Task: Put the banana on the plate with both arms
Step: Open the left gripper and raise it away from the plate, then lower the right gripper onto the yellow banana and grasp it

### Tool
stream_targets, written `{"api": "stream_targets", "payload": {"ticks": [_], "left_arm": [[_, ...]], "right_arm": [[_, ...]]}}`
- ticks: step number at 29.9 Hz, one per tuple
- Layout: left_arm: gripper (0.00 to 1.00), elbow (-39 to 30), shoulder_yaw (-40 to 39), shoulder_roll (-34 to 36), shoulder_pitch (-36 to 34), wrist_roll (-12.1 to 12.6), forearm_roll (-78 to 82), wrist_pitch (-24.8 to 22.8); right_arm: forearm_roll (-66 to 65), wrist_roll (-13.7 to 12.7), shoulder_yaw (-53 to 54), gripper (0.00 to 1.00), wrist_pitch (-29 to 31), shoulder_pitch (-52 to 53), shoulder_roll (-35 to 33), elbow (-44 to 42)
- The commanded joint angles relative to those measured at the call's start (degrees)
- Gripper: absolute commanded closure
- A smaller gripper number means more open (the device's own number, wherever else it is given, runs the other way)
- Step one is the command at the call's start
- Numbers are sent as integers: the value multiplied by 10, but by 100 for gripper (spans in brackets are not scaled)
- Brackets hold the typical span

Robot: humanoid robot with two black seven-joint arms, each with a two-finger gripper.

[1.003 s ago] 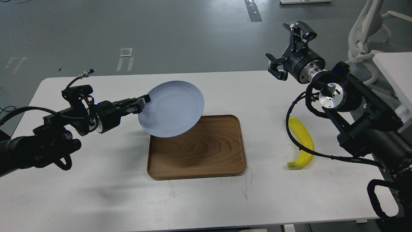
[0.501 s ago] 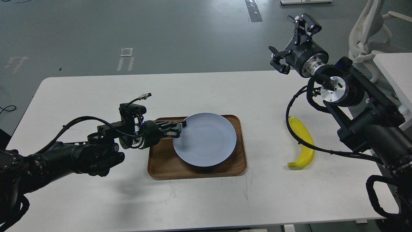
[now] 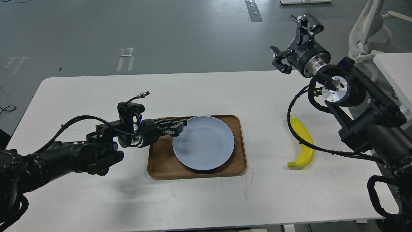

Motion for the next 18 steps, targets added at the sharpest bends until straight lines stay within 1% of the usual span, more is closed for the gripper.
{"api": "stream_targets", "payload": {"ticks": [1, 3, 5, 6, 8, 9, 10, 11, 12, 14, 15, 16, 17, 18], "left_arm": [[3, -3, -28, 9, -13, 0, -48, -1], [3, -3, -64, 9, -31, 0, -111, -4], [2, 0, -106, 9, -52, 0, -184, -32], [2, 5, -137, 8, -69, 0, -242, -66], [2, 6, -169, 9, -82, 0, -304, -105], [2, 6, -202, 9, -88, 0, -367, -137], [2, 6, -218, 8, -89, 0, -398, -149], [2, 6, -249, 8, -88, 41, -454, -158], [2, 6, -282, 11, -85, 106, -507, -164], [2, 6, -314, 11, -82, 158, -548, -166], [2, 6, -340, 10, -79, 194, -572, -166], [2, 6, -351, 10, -75, 206, -580, -167], [2, 6, -360, 11, -70, 212, -584, -171], [2, 6, -360, 11, -70, 212, -584, -173]], "right_arm": [[-2, 3, -5, 1, 3, -3, -6, 1], [-4, 3, -15, 1, 9, -5, -25, 3], [-10, 2, -52, 1, 13, -4, -56, 6], [-17, 3, -87, 1, 15, -1, -81, 11], [-34, 6, -126, 1, 23, 6, -112, 22], [-73, 9, -168, 1, 40, 10, -148, 38], [-102, 10, -189, 1, 55, 13, -170, 50], [-169, 11, -232, 2, 86, 24, -215, 75], [-251, 11, -276, 3, 116, 37, -263, 100], [-320, 11, -312, 3, 134, 49, -297, 120], [-384, 11, -348, 3, 149, 60, -325, 142], [-413, 11, -365, 3, 156, 63, -336, 154], [-464, 11, -396, 3, 165, 67, -353, 173], [-507, 11, -424, 4, 174, 69, -366, 183]]}}
